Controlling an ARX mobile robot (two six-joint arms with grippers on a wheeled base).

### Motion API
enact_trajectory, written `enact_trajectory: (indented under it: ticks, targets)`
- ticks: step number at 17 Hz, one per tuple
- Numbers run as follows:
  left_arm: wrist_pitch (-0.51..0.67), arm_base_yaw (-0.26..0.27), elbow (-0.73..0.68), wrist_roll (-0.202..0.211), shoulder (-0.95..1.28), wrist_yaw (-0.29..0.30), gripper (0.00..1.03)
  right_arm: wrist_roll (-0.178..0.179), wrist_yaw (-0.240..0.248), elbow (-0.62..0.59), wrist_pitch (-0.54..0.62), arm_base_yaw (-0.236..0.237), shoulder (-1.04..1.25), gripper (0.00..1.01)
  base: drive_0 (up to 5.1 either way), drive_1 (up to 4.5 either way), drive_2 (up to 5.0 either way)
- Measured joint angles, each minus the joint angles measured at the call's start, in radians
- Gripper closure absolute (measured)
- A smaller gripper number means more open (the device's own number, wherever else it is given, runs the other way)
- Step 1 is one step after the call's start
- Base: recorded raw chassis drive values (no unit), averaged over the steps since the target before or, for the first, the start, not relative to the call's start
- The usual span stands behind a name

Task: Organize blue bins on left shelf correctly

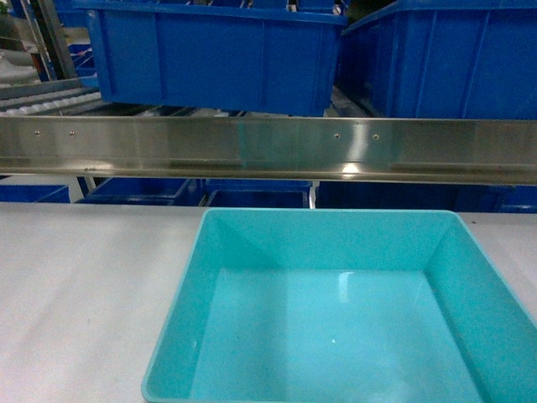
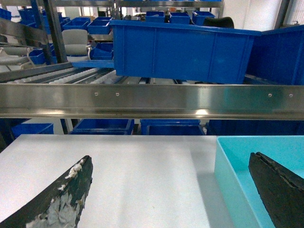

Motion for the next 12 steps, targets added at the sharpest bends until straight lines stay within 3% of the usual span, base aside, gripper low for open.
enact_trajectory:
  ticks: [12]
  targets:
    - [0.000, 0.000, 0.000, 0.000, 0.000, 0.000, 0.05, 0.000, 0.000, 0.000, 0.000, 0.000, 0.000, 0.03, 0.0, 0.00, 0.0]
